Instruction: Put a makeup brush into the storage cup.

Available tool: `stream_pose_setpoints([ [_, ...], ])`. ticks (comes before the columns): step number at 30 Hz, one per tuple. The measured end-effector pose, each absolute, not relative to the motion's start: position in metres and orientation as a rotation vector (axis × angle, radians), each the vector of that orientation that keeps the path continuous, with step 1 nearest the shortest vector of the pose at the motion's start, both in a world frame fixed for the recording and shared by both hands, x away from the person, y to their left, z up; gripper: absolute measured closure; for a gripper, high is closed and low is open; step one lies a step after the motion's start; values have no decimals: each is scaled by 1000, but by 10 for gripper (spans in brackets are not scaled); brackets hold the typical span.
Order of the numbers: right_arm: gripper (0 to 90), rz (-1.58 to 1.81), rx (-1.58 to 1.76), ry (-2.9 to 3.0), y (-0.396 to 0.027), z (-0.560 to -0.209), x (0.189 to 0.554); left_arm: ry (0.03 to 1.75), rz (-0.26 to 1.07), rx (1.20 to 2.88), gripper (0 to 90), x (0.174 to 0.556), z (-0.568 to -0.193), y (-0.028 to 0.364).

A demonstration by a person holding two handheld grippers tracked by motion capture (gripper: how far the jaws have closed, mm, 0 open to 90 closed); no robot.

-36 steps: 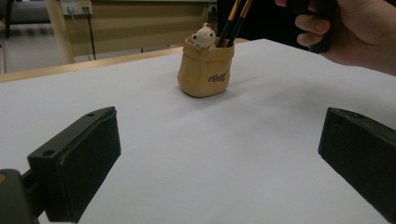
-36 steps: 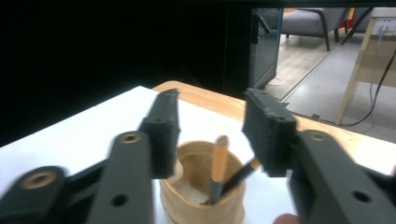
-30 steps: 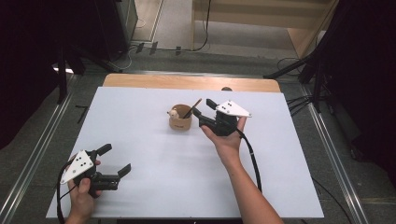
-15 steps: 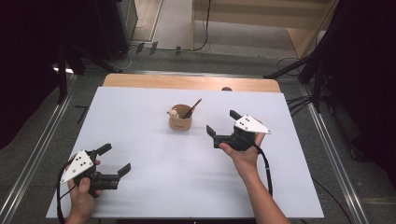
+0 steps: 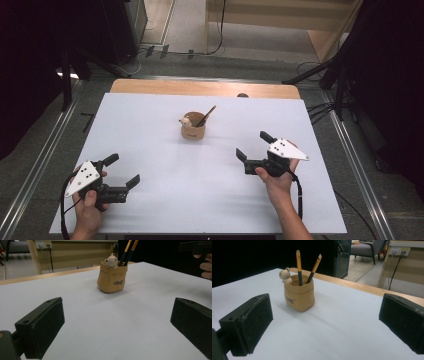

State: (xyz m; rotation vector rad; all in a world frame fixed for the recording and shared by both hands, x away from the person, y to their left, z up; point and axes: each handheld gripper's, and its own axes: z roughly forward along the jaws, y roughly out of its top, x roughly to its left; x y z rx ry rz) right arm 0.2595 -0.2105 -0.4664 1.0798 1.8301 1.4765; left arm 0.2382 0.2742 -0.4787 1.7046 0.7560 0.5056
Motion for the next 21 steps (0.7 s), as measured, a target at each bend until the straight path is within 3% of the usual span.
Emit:
stream_pose_setpoints([
  [21,0,1446,1143,1795,-262,-481,214,750,520,1698,0,236,-478,273],
])
